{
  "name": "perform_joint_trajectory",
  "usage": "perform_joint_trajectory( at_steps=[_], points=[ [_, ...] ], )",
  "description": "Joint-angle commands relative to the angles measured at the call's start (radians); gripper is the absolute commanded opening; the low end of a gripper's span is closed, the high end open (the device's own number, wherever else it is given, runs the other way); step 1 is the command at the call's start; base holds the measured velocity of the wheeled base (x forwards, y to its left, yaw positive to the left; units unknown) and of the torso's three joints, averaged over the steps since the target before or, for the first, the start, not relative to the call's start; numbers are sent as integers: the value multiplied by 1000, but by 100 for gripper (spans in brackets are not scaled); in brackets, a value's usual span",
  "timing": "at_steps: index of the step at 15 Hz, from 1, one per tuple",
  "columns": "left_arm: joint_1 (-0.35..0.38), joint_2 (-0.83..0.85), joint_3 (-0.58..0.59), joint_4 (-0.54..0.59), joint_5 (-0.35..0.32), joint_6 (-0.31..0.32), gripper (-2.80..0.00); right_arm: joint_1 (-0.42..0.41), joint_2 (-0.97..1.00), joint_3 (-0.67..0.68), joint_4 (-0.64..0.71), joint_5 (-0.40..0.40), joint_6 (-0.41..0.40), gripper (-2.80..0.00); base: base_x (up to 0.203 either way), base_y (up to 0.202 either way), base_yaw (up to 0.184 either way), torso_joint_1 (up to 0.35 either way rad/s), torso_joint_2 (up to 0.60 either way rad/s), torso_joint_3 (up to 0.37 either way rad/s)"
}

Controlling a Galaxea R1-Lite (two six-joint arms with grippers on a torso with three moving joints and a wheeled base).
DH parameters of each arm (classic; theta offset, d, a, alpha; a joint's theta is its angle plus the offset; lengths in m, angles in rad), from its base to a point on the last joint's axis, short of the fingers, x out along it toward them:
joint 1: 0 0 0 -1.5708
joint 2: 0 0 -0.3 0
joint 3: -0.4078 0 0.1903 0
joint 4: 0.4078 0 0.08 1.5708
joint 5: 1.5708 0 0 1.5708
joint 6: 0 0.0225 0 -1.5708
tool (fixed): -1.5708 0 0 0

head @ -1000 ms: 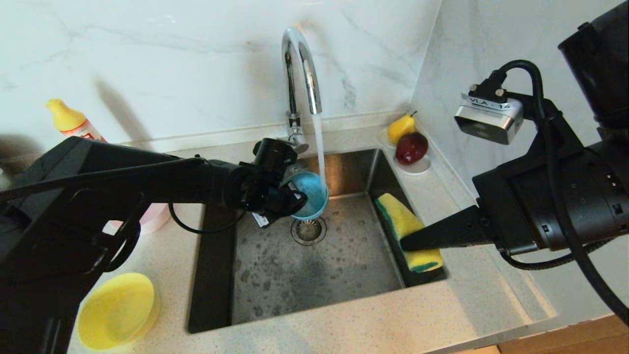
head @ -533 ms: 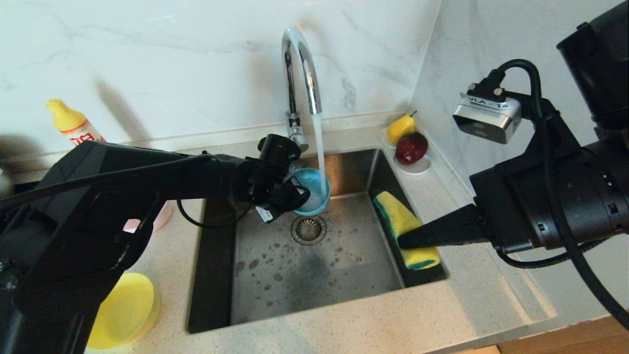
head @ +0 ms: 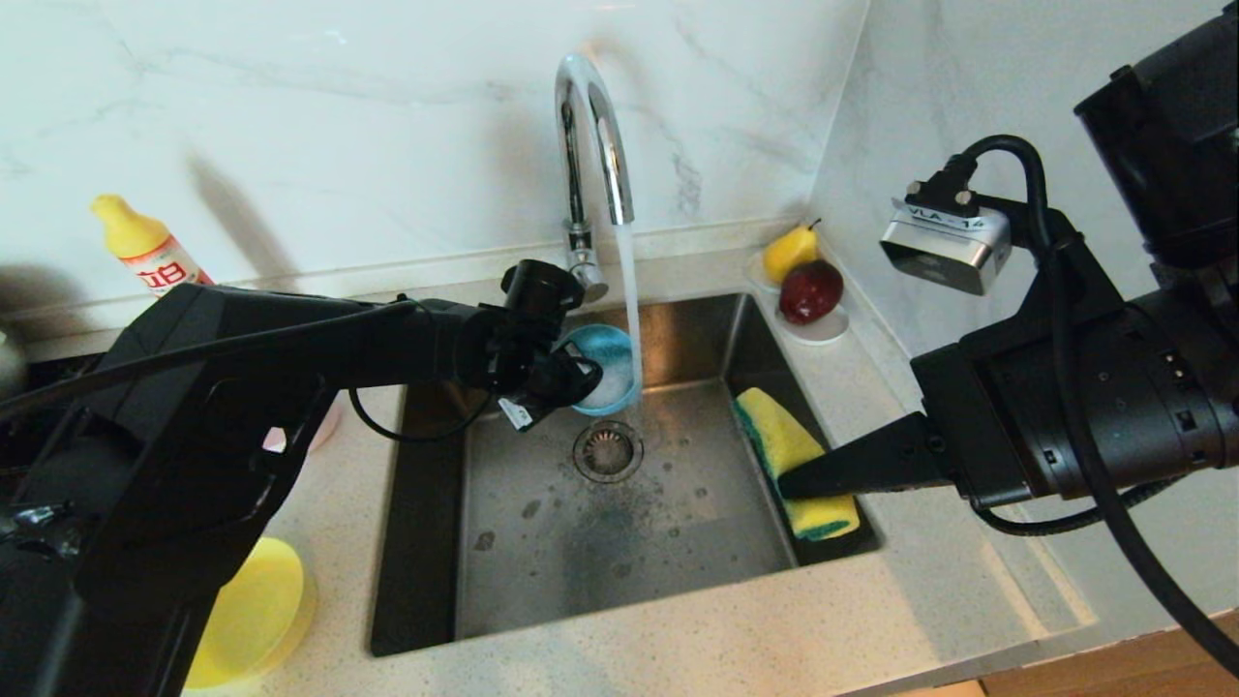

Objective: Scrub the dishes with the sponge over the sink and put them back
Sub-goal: Rinse the bowl

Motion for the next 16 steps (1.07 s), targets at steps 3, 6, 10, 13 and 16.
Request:
perform_joint_trajectory(
  at_steps=[3,6,10,13,16],
  points=[
    [1,3,-3,-6,-3,-3,-280,2,-8,13,4,10,1,-280,0,0,0,0,0,0],
    [1,-17,9,10,4,-1,-280,0,-4,12,2,9,0,-280,0,0,0,0,0,0],
    [1,-139,160,0,45,35,-280,0,0,7,2,10,3,-280,0,0,0,0,0,0],
    [1,-274,336,-98,108,146,-280,0,0,7,2,9,5,-280,0,0,0,0,0,0],
    [1,-427,589,-344,154,302,-280,-12,-1,10,2,7,6,-280,0,0,0,0,0,0]
  ],
)
